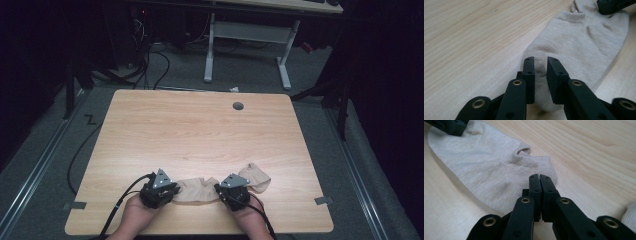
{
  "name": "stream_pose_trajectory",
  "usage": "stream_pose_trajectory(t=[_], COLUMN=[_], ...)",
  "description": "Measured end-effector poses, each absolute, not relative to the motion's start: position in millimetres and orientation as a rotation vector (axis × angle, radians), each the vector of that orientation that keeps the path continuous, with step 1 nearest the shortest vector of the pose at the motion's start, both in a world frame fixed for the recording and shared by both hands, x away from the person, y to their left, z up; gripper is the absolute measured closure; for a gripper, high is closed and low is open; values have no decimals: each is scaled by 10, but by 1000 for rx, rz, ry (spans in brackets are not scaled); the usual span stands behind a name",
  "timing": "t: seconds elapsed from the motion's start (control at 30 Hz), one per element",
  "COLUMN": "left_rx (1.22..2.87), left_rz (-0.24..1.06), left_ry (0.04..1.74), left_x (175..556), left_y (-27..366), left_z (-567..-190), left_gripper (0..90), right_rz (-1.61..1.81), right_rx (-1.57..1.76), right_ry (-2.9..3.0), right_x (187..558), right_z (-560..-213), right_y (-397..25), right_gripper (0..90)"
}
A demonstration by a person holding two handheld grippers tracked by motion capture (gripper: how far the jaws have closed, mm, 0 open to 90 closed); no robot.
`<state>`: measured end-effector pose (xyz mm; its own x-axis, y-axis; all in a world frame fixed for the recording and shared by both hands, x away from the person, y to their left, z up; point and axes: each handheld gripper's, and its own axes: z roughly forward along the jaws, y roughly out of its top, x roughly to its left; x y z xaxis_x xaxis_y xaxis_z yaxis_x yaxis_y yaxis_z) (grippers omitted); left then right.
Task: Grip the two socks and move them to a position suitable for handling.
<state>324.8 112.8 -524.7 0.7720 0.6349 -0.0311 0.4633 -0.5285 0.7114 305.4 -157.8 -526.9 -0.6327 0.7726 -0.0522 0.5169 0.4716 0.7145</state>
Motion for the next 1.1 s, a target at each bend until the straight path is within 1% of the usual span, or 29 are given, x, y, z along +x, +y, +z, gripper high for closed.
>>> stream_pose_trajectory(t=[0.03, 0.1, 0.13, 0.17, 0.27, 0.3, 0.43, 0.47, 0.6, 0.7, 0.83, 1.1], left_rx=[2234, 2238, 2227, 2208, 2149, 2134, 2097, 2090, 2074, 2075, 2075, 2081], left_rz=[300, 301, 303, 316, 341, 346, 352, 358, 363, 361, 356, 356], left_ry=[806, 801, 801, 796, 813, 824, 885, 895, 916, 914, 912, 921], left_x=[3229, 3208, 3200, 3196, 3217, 3234, 3327, 3340, 3381, 3387, 3396, 3415], left_y=[1127, 1125, 1130, 1146, 1224, 1263, 1425, 1445, 1483, 1467, 1452, 1472], left_z=[-5241, -5230, -5215, -5181, -5102, -5086, -5072, -5073, -5079, -5091, -5108, -5117], left_gripper=[764, 747, 731, 714, 669, 658, 631, 624, 600, 593, 592, 590], right_rz=[963, 962, 965, 990, 1017, 993, 897, 887, 827, 762, 776, 765], right_rx=[1087, 1071, 1065, 1065, 1131, 1156, 1300, 1328, 1389, 1407, 1377, 1297], right_ry=[2361, 2370, 2366, 2333, 2189, 2151, 2055, 2044, 2033, 2080, 2106, 2155], right_x=[3024, 2992, 2979, 2970, 2984, 2993, 2980, 2951, 2905, 2983, 3097, 3381], right_z=[-5268, -5261, -5239, -5198, -5032, -5006, -5034, -5046, -5116, -5213, -5232, -5240], right_y=[-1574, -1560, -1566, -1601, -1864, -1981, -2470, -2578, -2759, -2750, -2620, -2034], right_gripper=[880, 836, 812, 808, 801, 806, 891, 900, 900, 900, 900, 897])
